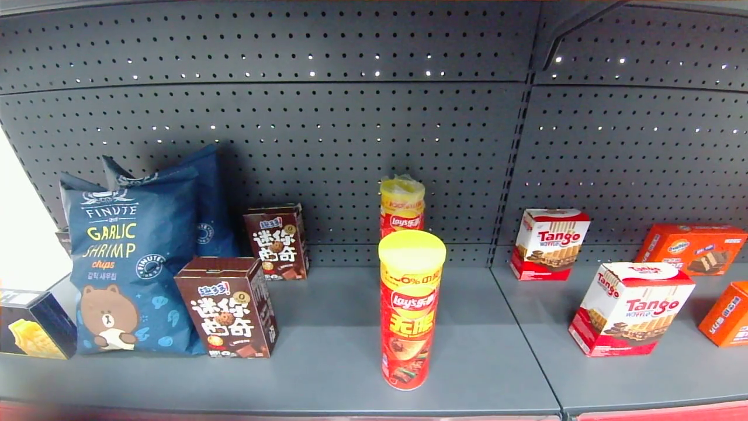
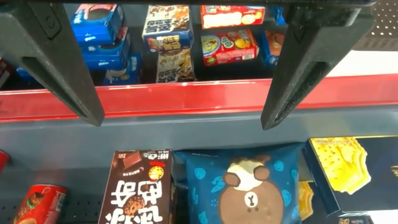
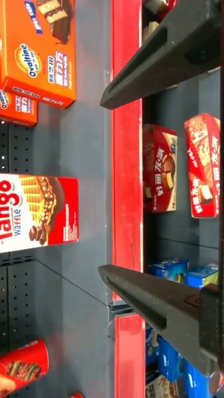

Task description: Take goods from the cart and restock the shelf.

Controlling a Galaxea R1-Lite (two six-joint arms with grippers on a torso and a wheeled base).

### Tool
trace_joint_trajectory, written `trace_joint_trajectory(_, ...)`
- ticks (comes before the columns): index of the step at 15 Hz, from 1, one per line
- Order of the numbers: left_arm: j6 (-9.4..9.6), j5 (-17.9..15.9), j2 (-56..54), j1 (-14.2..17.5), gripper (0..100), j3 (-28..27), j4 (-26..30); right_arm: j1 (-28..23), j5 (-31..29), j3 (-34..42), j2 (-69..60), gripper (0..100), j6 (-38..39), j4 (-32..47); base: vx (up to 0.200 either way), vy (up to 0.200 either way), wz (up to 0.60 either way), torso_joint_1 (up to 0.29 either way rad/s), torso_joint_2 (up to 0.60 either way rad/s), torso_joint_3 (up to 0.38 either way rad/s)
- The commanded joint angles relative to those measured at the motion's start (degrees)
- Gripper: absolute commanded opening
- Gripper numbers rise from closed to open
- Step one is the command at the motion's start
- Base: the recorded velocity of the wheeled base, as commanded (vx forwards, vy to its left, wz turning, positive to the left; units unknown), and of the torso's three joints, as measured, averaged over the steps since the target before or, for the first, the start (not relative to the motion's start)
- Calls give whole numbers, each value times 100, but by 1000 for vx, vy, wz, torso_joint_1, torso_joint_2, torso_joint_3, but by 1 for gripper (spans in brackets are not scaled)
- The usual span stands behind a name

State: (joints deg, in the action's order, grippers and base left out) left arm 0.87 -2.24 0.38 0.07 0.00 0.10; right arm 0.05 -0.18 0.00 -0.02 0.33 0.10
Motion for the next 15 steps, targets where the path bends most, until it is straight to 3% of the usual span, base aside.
trace_joint_trajectory(1,1,5,6,1,100,0,-1,4,1,0,2,100,2,-1,0,0,0,0,0,0)
trace_joint_trajectory(15,1,5,6,1,100,0,-1,4,1,0,2,100,2,-1,0,0,0,0,0,0)
